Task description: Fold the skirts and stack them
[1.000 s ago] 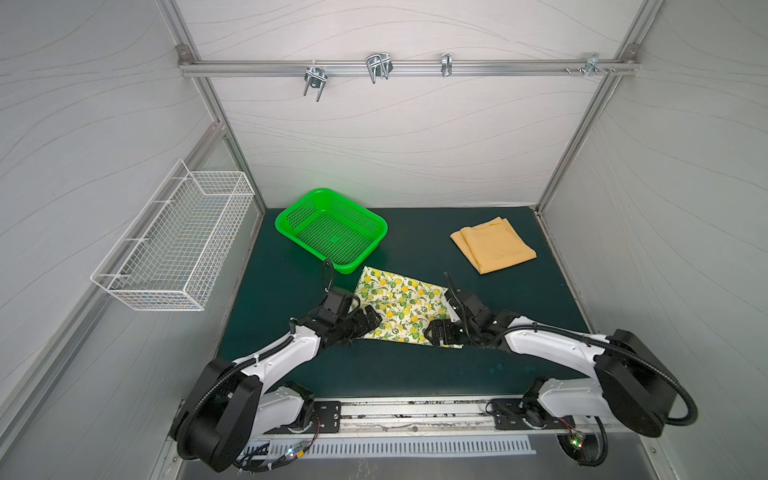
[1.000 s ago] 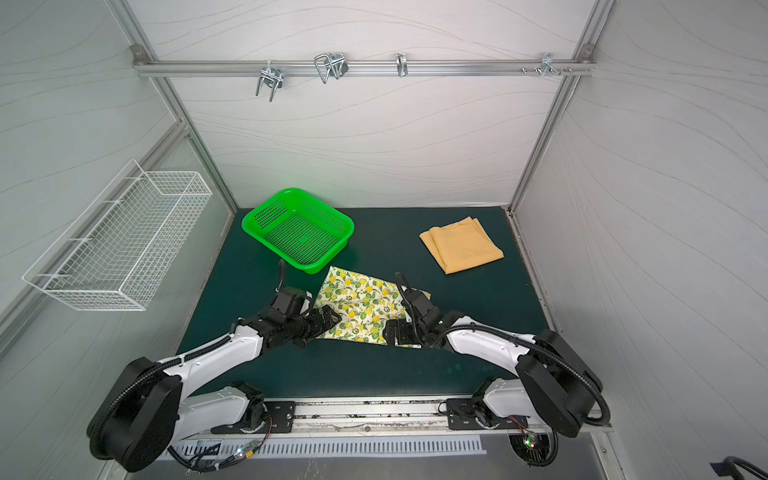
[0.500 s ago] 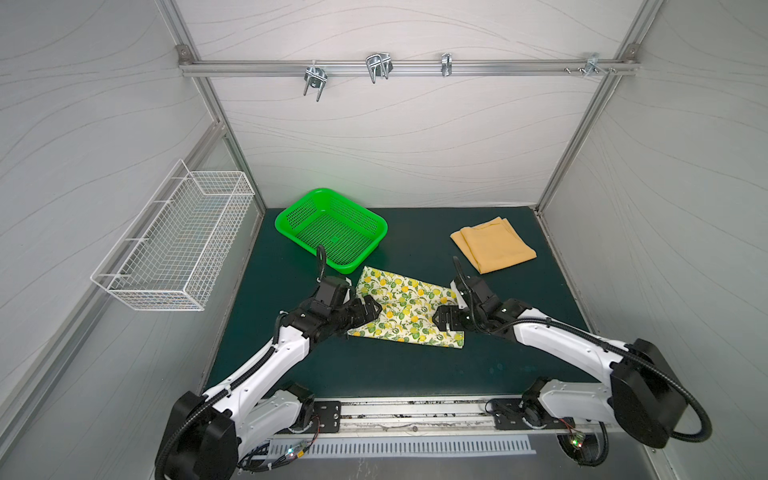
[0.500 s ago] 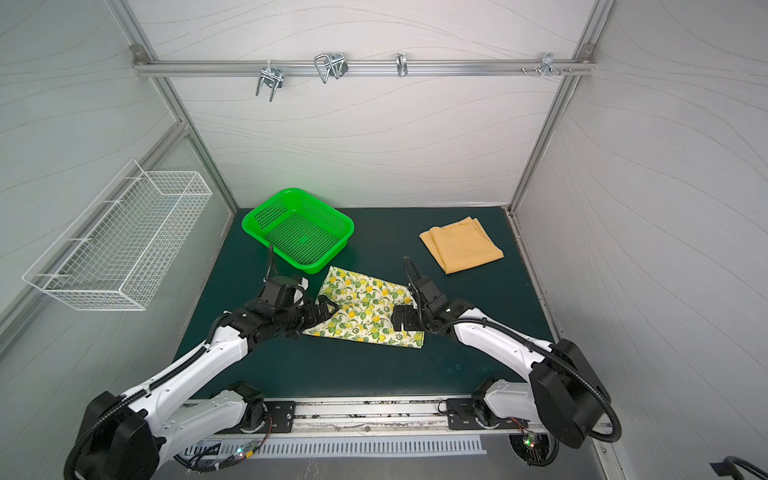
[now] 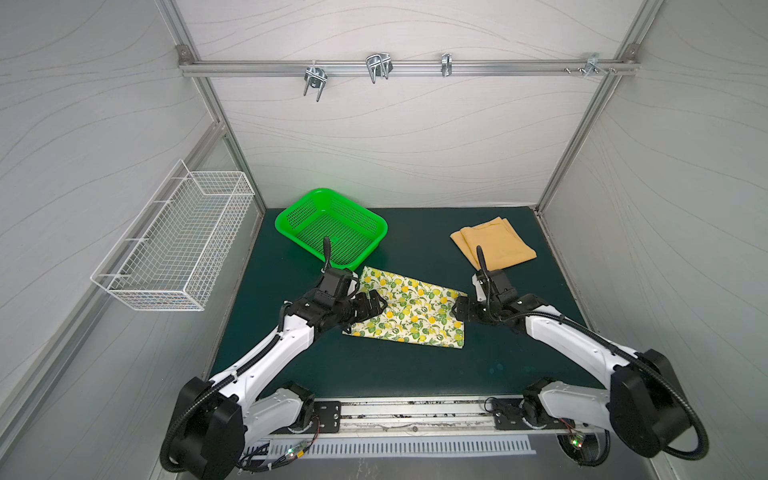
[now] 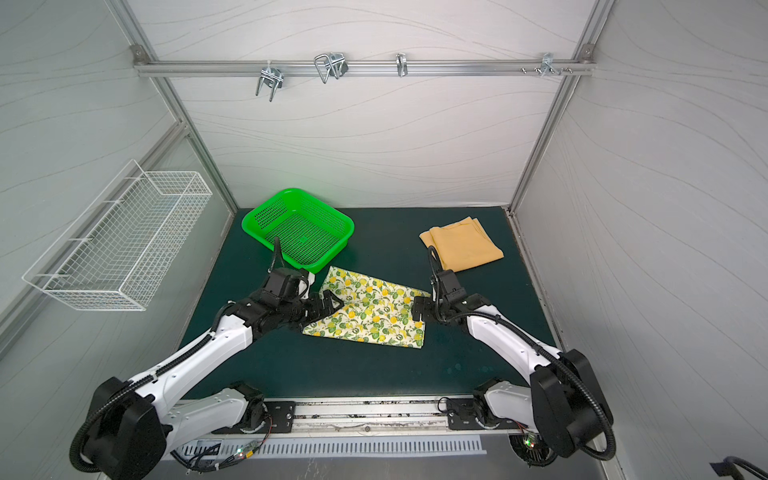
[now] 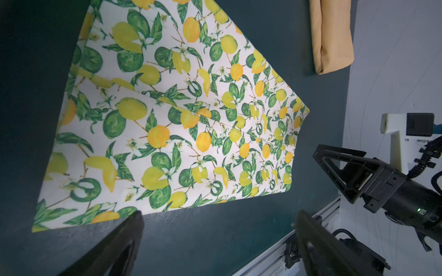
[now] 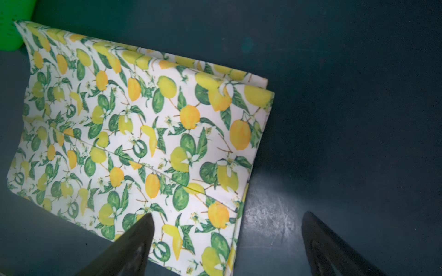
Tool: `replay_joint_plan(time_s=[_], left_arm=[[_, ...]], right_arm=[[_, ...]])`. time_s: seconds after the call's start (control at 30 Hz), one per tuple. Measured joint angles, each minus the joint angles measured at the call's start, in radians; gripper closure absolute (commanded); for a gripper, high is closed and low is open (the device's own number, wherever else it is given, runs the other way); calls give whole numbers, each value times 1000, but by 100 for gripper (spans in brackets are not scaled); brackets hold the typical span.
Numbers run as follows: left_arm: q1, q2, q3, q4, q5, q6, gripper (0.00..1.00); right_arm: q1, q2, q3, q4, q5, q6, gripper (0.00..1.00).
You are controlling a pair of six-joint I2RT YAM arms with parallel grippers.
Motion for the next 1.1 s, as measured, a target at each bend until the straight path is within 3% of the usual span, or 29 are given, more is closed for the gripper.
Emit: replay_joint_plan(time_s=[0.23, 0.83, 1.1], left_arm=[[0, 85, 0, 71, 28, -3, 1], [0, 264, 12, 203, 61, -19, 1], [0, 327, 8, 263, 68, -25, 1]], right_arm=[[-9, 153, -1, 48, -46, -11, 17], [20, 246, 27, 189, -86, 53, 33], [20, 284, 27, 265, -97, 90, 52]])
